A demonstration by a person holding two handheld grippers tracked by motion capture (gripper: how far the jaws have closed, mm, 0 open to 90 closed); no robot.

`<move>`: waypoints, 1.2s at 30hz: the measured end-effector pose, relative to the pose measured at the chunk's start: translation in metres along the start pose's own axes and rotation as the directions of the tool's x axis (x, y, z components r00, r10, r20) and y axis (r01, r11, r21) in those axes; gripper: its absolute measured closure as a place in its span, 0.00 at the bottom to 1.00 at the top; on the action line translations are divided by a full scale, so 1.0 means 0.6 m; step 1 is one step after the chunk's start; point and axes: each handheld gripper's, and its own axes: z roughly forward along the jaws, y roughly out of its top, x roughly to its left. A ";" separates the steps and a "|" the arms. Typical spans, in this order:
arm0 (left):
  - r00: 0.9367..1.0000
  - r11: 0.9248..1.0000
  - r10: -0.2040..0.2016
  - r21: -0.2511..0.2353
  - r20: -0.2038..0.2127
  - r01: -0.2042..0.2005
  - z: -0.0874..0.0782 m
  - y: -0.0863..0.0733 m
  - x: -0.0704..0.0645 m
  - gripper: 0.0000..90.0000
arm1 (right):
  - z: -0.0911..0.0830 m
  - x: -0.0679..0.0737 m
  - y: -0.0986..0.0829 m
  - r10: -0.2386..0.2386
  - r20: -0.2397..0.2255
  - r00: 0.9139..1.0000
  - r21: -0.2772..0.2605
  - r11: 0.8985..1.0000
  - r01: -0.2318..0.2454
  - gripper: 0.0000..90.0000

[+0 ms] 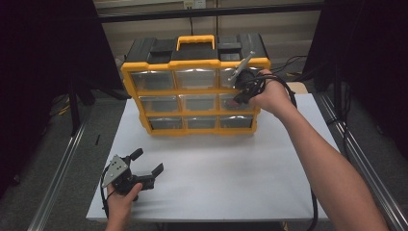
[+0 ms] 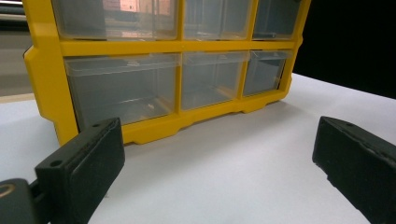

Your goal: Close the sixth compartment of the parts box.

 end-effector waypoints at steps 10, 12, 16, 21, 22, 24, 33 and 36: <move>1.000 1.000 0.003 0.007 0.010 -0.003 0.001 -0.001 0.001 0.03 | -0.005 0.000 -0.010 0.068 -0.069 0.995 -0.007 0.998 -0.069 0.87; 1.000 1.000 0.000 0.004 0.008 0.000 0.002 -0.001 0.000 0.03 | -0.007 0.003 -0.011 0.091 -0.085 0.992 -0.019 0.996 -0.093 0.83; 1.000 1.000 -0.001 0.003 0.008 0.001 0.002 -0.001 0.000 0.03 | -0.010 0.005 -0.014 0.111 -0.109 0.988 -0.022 0.993 -0.114 0.76; 1.000 1.000 0.012 0.015 0.011 -0.012 0.001 -0.001 0.001 0.03 | -0.010 0.010 -0.022 0.134 -0.123 0.983 -0.017 0.990 -0.137 0.63; 1.000 1.000 0.012 0.015 0.011 -0.012 0.001 -0.001 0.001 0.03 | -0.009 0.011 -0.024 0.132 -0.132 0.982 -0.026 0.990 -0.136 0.62; 1.000 1.000 0.011 0.012 0.010 -0.011 0.001 0.000 0.001 0.03 | -0.009 0.013 -0.027 0.139 -0.140 0.980 -0.027 0.989 -0.144 0.58; 1.000 1.000 0.004 0.010 0.011 -0.004 0.002 -0.001 0.000 0.03 | -0.005 0.028 -0.041 0.144 -0.167 0.975 -0.024 0.988 -0.150 0.46; 1.000 1.000 0.004 0.009 0.011 -0.004 0.001 -0.001 0.000 0.03 | -0.004 0.032 -0.044 0.143 -0.170 0.975 -0.033 0.988 -0.151 0.43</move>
